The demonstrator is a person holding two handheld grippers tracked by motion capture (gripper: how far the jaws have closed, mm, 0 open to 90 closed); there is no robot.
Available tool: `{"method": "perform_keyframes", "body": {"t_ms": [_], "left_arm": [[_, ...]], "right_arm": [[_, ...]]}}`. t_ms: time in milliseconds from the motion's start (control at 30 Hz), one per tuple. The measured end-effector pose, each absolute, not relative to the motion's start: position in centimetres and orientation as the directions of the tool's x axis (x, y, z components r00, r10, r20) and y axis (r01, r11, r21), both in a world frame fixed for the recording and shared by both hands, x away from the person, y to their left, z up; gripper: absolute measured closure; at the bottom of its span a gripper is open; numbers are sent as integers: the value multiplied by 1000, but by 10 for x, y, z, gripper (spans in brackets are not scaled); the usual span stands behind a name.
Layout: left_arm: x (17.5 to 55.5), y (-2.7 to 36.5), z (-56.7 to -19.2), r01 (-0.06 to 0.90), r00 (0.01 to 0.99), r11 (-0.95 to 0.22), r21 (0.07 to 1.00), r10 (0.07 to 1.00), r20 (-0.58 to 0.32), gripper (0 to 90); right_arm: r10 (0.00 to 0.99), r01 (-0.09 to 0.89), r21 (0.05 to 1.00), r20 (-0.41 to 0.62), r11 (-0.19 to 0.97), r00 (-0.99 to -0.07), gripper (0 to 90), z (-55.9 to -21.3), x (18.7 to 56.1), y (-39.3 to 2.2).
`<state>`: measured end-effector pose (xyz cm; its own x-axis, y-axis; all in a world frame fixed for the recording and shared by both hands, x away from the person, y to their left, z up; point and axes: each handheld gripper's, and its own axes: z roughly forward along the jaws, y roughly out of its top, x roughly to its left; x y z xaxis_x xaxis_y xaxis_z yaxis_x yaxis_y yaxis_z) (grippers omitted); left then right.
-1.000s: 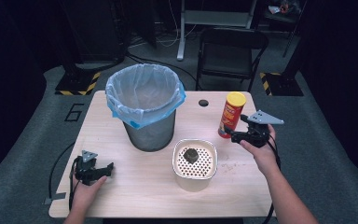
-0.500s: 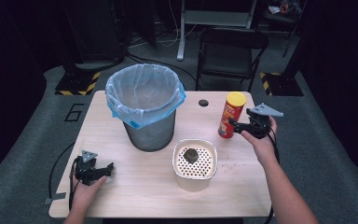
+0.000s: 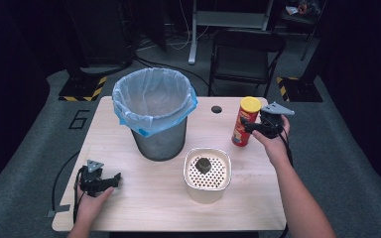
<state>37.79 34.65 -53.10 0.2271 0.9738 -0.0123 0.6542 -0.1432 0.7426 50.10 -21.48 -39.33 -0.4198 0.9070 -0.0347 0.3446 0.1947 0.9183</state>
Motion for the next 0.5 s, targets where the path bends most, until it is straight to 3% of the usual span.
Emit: {"method": "perform_keyframes", "body": {"t_ms": [500], "left_arm": [[378,347,-531,654,230,-145,743,973,-13,135]], "right_arm": [[909,377,901,-41,213,-415,143,-403,522,-208]]}}
